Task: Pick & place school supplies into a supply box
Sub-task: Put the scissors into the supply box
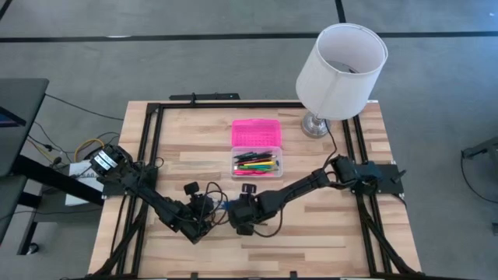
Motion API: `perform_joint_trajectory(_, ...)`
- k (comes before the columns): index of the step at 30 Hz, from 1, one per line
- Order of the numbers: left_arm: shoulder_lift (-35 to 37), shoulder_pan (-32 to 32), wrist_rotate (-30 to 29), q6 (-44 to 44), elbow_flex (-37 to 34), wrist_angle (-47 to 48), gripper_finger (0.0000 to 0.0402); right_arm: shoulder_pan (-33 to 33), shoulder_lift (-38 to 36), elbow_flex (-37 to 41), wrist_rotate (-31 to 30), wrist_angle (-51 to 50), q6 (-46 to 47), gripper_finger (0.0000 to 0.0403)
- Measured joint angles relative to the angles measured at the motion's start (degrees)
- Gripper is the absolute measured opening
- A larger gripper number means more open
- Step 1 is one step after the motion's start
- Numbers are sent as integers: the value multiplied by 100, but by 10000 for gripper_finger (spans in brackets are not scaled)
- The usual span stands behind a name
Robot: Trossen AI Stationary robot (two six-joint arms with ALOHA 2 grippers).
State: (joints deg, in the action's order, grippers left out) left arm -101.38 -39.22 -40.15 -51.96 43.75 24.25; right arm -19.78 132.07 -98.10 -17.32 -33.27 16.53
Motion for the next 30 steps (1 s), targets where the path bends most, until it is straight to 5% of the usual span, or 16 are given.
perform_joint_trajectory(14, 214, -71, 99, 28, -17, 136, 61, 102, -2, -7, 311, -109, 8, 70)
perform_joint_trajectory(22, 750, -492, 69, -352, -20, 559, 61, 99, 6, -2, 304, -164, 9, 71)
perform_joint_trajectory(30, 844, -1257, 751, -1136, -15, 636, 61, 54, 9, 2, 179, -289, -123, 68)
